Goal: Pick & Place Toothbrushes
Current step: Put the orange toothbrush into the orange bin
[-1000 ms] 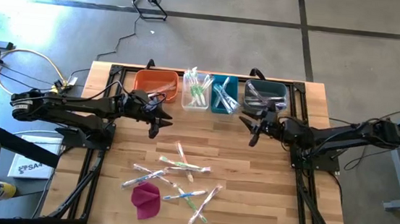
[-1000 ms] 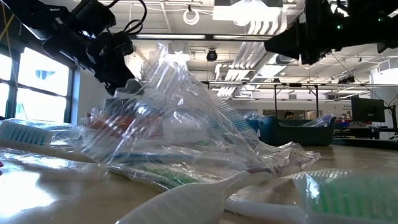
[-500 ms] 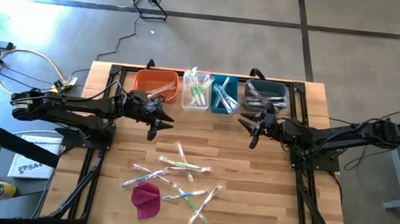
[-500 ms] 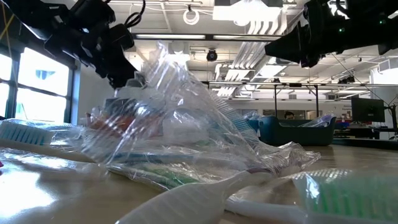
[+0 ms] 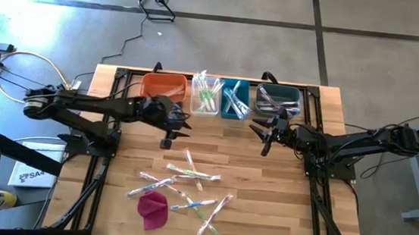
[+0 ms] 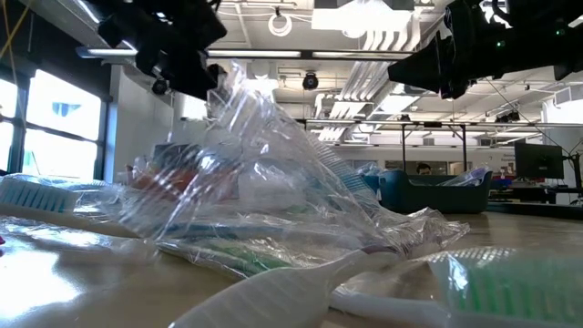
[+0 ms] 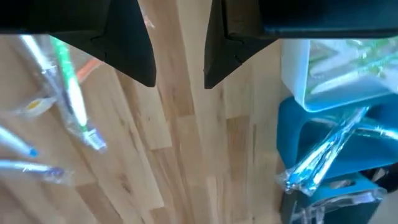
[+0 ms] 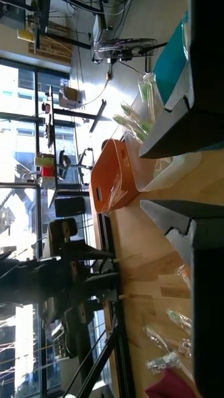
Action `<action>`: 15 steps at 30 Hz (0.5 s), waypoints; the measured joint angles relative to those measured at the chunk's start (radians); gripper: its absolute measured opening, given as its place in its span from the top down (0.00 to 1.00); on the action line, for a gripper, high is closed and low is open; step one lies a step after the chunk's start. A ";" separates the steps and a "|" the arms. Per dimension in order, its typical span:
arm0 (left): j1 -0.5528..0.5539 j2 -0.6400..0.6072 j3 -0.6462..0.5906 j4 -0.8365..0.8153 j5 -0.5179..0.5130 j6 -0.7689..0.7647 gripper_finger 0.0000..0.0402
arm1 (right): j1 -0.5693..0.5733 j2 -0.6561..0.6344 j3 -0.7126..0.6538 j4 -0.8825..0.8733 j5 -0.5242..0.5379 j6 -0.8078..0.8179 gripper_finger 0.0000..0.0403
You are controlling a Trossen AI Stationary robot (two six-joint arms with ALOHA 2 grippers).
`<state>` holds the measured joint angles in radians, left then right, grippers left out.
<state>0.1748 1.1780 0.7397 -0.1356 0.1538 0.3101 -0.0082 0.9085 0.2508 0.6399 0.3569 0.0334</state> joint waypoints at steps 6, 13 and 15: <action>-0.001 0.171 0.125 -0.047 0.000 0.079 0.67 | 0.000 0.000 0.000 0.000 0.004 0.000 0.73; 0.002 0.254 0.191 -0.074 -0.034 0.080 0.67 | 0.000 0.000 0.000 -0.003 0.006 0.000 0.73; 0.002 0.261 0.196 -0.073 -0.033 0.079 0.67 | 0.000 0.000 0.000 -0.003 0.008 0.000 0.73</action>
<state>0.1764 1.4391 0.9355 -0.2085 0.1208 0.3889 -0.0086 0.9085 0.2508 0.6365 0.3645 0.0334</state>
